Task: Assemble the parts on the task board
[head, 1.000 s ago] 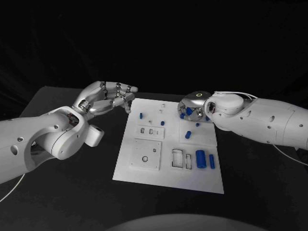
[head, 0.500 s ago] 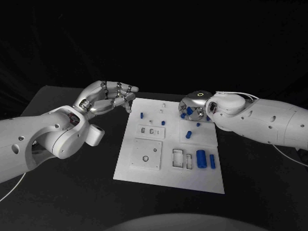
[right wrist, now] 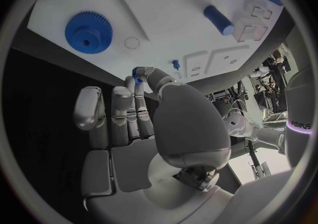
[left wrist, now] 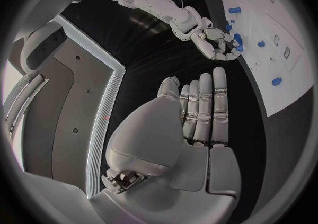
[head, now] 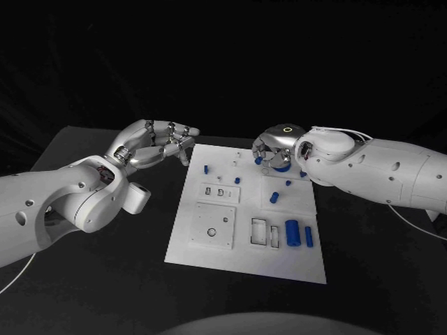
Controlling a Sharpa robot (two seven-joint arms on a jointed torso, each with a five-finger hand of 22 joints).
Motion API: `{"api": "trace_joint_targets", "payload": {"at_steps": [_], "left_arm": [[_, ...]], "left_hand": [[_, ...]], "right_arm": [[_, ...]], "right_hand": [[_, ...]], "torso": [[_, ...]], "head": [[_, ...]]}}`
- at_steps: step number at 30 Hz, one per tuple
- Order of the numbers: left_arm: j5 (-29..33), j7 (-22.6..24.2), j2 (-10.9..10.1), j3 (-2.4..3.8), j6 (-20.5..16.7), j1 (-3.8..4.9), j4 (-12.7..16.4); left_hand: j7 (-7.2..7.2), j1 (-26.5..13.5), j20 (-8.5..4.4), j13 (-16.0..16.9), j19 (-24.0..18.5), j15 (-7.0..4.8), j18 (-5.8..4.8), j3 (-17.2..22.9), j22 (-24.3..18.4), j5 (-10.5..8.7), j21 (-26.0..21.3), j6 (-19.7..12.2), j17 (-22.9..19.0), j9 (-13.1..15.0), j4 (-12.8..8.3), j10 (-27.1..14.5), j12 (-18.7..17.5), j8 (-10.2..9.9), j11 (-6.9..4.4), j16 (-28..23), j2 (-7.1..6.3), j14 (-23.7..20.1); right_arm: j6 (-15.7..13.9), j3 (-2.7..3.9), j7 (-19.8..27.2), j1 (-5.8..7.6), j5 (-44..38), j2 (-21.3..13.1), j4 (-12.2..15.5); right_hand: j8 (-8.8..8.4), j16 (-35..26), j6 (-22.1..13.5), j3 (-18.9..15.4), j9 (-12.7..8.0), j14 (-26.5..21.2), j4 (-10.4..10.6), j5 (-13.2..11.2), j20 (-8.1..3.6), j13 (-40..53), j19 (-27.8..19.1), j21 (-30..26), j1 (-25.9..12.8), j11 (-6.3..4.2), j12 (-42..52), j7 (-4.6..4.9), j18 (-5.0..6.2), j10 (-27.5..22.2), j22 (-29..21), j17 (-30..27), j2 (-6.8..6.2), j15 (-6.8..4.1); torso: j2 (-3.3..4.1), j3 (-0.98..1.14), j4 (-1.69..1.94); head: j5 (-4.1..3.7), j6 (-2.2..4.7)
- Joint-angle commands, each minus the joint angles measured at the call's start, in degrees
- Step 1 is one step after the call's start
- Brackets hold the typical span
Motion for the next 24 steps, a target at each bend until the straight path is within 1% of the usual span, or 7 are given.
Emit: {"api": "trace_joint_targets", "payload": {"at_steps": [1, 8, 10, 15, 19, 22, 24], "left_arm": [[-0.14, 0.05, 0.12, 0.04, 0.29, 0.02, 0.08], [-0.14, -0.23, 0.10, 0.04, 0.03, 0.04, 0.27], [-0.14, -0.32, 0.04, 0.05, -0.09, 0.06, 0.41], [-0.14, -0.44, -0.08, 0.06, -0.26, 0.08, 0.68], [-0.15, -0.56, -0.29, 0.07, -0.37, 0.11, 0.95], [-0.17, -0.56, -0.42, 0.07, -0.46, 0.13, 1.08], [-0.18, -0.52, -0.39, 0.07, -0.48, 0.13, 1.03]], "left_hand": [[-0.08, 0.58, 0.00, -0.09, -0.28, 0.00, 0.60, 0.39, -0.05, 0.34, -0.24, 0.37, -0.06, -0.01, 0.01, 0.22, -0.19, -0.24, 0.02, -0.35, -0.20, 0.02], [-0.07, 0.60, 0.01, -0.11, -0.29, 0.00, 0.60, 0.40, -0.05, 0.34, -0.26, 0.37, -0.08, -0.01, 0.02, 0.21, -0.21, -0.25, 0.02, -0.38, -0.23, 0.00], [-0.07, 0.61, 0.01, -0.11, -0.30, 0.01, 0.60, 0.40, -0.06, 0.34, -0.27, 0.38, -0.09, -0.01, 0.03, 0.21, -0.22, -0.25, 0.02, -0.40, -0.25, -0.01], [-0.06, 0.61, 0.01, -0.12, -0.31, 0.01, 0.59, 0.41, -0.06, 0.35, -0.29, 0.38, -0.11, -0.01, 0.04, 0.20, -0.23, -0.25, 0.02, -0.42, -0.28, -0.02], [-0.04, 0.61, 0.01, -0.14, -0.34, 0.01, 0.59, 0.40, -0.07, 0.35, -0.33, 0.38, -0.15, -0.02, 0.06, 0.19, -0.26, -0.26, 0.03, -0.48, -0.34, -0.04], [-0.04, 0.61, 0.01, -0.14, -0.34, 0.01, 0.59, 0.40, -0.07, 0.35, -0.33, 0.38, -0.15, -0.02, 0.06, 0.19, -0.26, -0.26, 0.03, -0.48, -0.34, -0.04], [-0.04, 0.61, 0.01, -0.14, -0.34, 0.01, 0.59, 0.40, -0.07, 0.35, -0.33, 0.38, -0.15, -0.02, 0.06, 0.19, -0.26, -0.26, 0.03, -0.48, -0.34, -0.04]], "right_arm": [[-1.06, 0.13, 0.28, 0.20, 2.80, 1.32, -1.14], [-0.19, 0.37, 0.02, 0.73, 3.37, 4.85, -4.81], [0.32, 0.43, -0.10, 0.85, 3.27, 6.25, -6.52], [0.78, 0.47, -0.20, 0.92, 3.08, 8.31, -9.35], [0.78, 0.48, -0.36, 0.91, 2.95, 9.45, -11.11], [0.83, 0.50, -0.64, 0.91, 2.89, 10.04, -12.03], [0.92, 0.51, -0.77, 0.91, 2.85, 10.36, -12.54]], "right_hand": [[0.33, 0.43, 1.24, -0.21, 4.30, 0.56, -0.06, -0.36, -0.01, -0.11, 0.32, 0.20, -0.29, 0.05, -0.29, 1.03, -0.85, 0.34, 0.08, 0.15, 0.26, -0.10], [0.15, 0.44, 1.16, -0.13, 4.36, 0.70, -0.11, -0.35, -0.05, -0.21, 0.37, 0.18, -0.19, 0.06, -0.48, 1.08, -0.84, 0.60, 0.11, 0.14, 0.25, -0.12], [-0.11, 0.18, 0.97, -0.06, 4.36, 0.55, -0.12, -0.35, -0.09, -0.32, 0.24, 0.02, -0.16, 0.10, -0.74, 1.11, -0.79, 0.72, -0.01, -0.29, 0.23, -0.09], [-0.33, -0.02, 0.82, 0.00, 4.34, 0.40, -0.10, -0.37, -0.11, -0.41, 0.08, -0.16, -0.15, 0.13, -0.97, 1.14, -0.75, 0.77, -0.15, -0.57, 0.23, -0.06], [-0.50, -0.10, 0.73, 0.05, 4.32, 0.34, -0.11, -0.38, -0.12, -0.48, 0.05, -0.21, -0.12, 0.16, -1.15, 1.16, -0.73, 0.77, -0.17, -0.67, 0.21, -0.03], [-0.60, -0.14, 0.68, 0.08, 4.30, 0.32, -0.09, -0.39, -0.13, -0.53, 0.05, -0.23, -0.14, 0.19, -1.29, 1.18, -0.74, 0.75, -0.15, -0.70, 0.21, -0.02], [-0.74, -0.21, 0.63, 0.13, 4.28, 0.28, -0.08, -0.39, -0.15, -0.60, 0.01, -0.28, -0.13, 0.23, -1.47, 1.21, -0.72, 0.73, -0.17, -0.78, 0.22, 0.01]], "torso": [[0.07, 0.02, 0.09], [0.07, -0.04, 0.10], [0.10, -0.03, 0.12], [0.34, 0.01, 0.44], [0.57, 0.08, 0.71], [0.75, 0.09, 0.81], [0.86, 0.03, 0.85]], "head": [[0.12, 0.10], [0.23, -0.01], [0.30, 0.01], [0.16, 0.19], [0.02, 0.33], [0.01, 0.28], [-0.18, 0.32]]}}
